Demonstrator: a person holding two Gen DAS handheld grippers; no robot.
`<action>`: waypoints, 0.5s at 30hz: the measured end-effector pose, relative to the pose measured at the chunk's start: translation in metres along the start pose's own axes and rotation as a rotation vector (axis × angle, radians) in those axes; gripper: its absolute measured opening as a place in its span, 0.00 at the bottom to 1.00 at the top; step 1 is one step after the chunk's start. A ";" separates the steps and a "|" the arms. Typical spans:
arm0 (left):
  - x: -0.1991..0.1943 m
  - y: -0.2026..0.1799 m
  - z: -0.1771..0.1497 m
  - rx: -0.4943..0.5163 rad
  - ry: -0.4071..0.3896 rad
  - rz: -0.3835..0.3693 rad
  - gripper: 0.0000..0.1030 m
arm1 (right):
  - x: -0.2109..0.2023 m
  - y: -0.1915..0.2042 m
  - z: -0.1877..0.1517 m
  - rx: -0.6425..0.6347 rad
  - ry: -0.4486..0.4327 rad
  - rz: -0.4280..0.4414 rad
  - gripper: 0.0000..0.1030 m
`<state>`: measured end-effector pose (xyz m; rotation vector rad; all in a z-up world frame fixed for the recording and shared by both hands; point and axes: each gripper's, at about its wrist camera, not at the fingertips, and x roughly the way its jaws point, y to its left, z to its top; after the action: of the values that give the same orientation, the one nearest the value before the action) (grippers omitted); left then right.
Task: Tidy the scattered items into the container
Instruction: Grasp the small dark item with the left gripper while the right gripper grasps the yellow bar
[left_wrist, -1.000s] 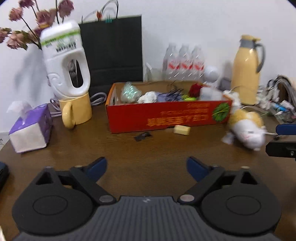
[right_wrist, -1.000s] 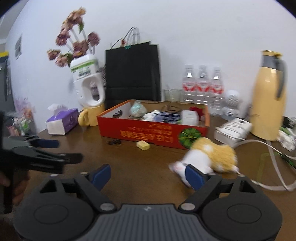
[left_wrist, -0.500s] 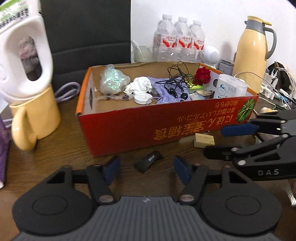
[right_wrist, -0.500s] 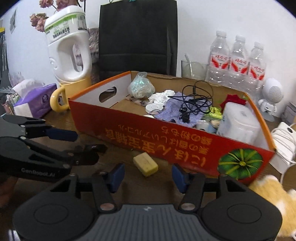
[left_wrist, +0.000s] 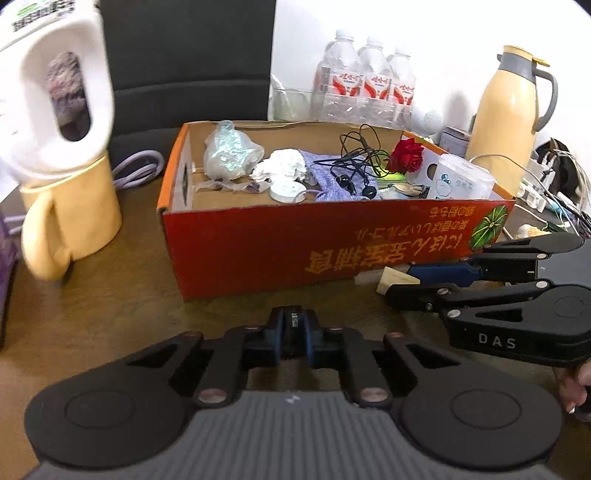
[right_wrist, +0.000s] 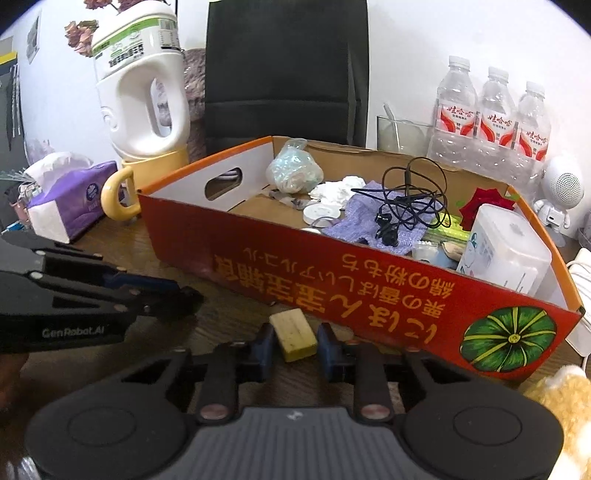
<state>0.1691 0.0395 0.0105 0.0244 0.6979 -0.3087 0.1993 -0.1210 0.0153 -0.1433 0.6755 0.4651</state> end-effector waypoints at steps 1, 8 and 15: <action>-0.005 -0.002 -0.003 -0.013 -0.007 0.011 0.12 | -0.002 0.001 -0.002 0.004 0.000 0.002 0.23; -0.070 -0.027 -0.021 -0.076 -0.122 0.137 0.11 | -0.050 0.017 -0.023 0.034 -0.043 0.003 0.22; -0.122 -0.067 -0.043 -0.058 -0.223 0.203 0.12 | -0.131 0.031 -0.049 0.079 -0.184 -0.047 0.22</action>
<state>0.0342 0.0143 0.0605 0.0052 0.4784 -0.0937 0.0678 -0.1554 0.0609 -0.0412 0.5079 0.4002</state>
